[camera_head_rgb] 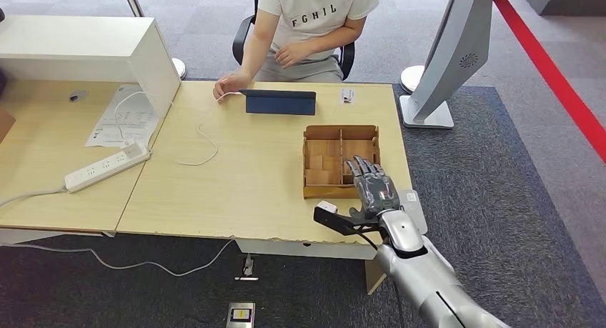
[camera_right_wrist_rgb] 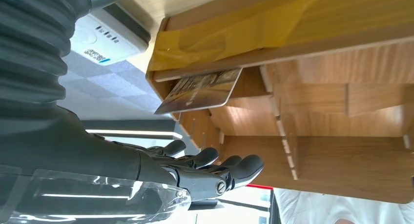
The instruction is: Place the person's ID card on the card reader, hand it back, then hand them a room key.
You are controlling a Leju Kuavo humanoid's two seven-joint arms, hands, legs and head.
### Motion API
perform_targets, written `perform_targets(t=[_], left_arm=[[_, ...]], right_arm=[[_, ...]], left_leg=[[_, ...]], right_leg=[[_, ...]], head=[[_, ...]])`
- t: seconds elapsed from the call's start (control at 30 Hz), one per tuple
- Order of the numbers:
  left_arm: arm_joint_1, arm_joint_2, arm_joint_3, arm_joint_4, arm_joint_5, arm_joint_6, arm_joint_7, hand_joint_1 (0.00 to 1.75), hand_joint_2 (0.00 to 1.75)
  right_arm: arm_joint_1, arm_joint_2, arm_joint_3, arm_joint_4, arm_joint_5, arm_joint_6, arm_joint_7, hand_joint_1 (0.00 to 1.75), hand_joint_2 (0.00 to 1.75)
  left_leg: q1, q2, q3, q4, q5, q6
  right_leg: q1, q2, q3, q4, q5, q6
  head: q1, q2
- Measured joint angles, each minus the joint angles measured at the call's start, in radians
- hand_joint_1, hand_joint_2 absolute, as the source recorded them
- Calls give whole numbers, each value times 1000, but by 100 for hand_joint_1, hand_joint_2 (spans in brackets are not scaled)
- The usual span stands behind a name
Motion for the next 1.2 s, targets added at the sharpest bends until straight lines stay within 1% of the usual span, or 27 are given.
perform_targets(t=[0.33,0.8,0.83,0.87,0.93,0.97,1.0,1.2], left_arm=[[0,0,0,0,-1,-1,0,0,0],[0,1,0,0,-2,-10,-5,0,0],[0,1,0,0,-3,-10,-5,0,0],[0,1,0,0,-3,-10,-5,0,0],[0,2,0,0,-3,-10,-5,0,0],[0,2,0,0,-3,-10,-4,0,0],[0,2,0,0,-3,-10,-3,0,0],[0,3,0,0,-3,-11,3,0,0]], right_arm=[[-19,-20,-22,25,5,-4,-5,0,175],[-23,-20,-34,45,6,-5,-24,0,175],[-23,-20,-34,45,6,-6,-26,18,175],[-23,-19,-34,46,6,-7,-28,55,175],[-23,-18,-34,48,7,-7,-32,142,175],[-22,-17,-34,49,7,-6,-33,168,175],[-22,-16,-34,50,7,-4,-36,175,175],[-21,-9,-34,53,6,2,-48,175,175]], left_leg=[[0,0,0,0,0,0],[0,0,0,0,0,0],[0,0,0,0,0,0],[0,0,0,0,0,0],[0,0,0,0,0,0],[0,0,0,0,0,0],[0,0,0,0,0,0],[0,0,0,0,0,0]], right_leg=[[0,0,0,0,0,0],[0,0,0,0,0,0],[0,0,0,0,0,0],[0,0,0,0,0,0],[0,0,0,0,0,0],[0,0,0,0,0,0],[0,0,0,0,0,0],[0,0,0,0,0,0]], head=[[0,0],[0,0],[0,0],[0,0],[0,0],[0,0],[0,0],[0,0]])
